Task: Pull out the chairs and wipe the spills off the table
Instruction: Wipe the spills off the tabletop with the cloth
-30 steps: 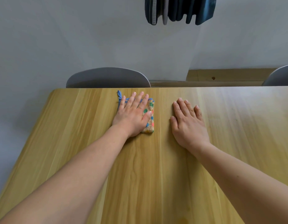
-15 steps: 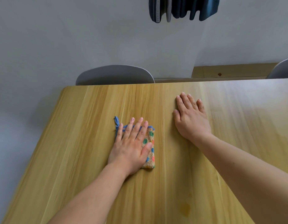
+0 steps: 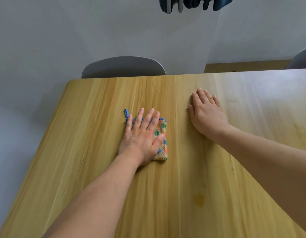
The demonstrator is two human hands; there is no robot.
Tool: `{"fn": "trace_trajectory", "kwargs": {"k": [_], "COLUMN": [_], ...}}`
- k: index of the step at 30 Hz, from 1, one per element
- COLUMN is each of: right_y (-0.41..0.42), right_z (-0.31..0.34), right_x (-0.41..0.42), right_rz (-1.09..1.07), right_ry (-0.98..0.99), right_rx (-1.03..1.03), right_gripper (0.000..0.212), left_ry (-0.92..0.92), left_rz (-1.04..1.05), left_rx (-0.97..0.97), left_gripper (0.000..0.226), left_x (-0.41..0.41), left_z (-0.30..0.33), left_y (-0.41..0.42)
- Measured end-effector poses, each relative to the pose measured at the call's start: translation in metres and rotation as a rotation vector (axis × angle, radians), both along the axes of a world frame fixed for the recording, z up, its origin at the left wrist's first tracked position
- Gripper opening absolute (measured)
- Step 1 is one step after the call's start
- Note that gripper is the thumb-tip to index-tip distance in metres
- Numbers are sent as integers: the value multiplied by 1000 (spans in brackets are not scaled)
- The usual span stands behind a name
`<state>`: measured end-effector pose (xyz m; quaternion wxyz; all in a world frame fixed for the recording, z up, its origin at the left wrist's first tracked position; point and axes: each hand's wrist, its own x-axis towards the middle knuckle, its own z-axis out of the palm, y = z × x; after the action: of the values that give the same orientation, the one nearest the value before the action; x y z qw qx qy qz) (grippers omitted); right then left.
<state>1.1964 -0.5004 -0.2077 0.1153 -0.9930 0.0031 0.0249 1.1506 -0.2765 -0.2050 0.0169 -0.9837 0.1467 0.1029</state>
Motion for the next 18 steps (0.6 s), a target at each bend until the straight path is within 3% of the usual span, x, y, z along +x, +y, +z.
{"fn": "trace_trajectory", "kwargs": {"k": [4,8,18], "right_y": [27,44,40], "right_z": [19,2,-9], "right_x": [-43,-78,-81], "right_rz": [52,73,75], "right_ry": [-71,7,-24], "right_rx": [69,64,31], "right_gripper": [56,59,58], "left_ry": [-1,-2,-22], "left_rz": [11,8,-12], "left_rx": [3,0,-3], "left_gripper": [70,70,71], "left_x": [3,0,-8], "left_z": [0,1,-4], "left_y": [0,-1,-1]}}
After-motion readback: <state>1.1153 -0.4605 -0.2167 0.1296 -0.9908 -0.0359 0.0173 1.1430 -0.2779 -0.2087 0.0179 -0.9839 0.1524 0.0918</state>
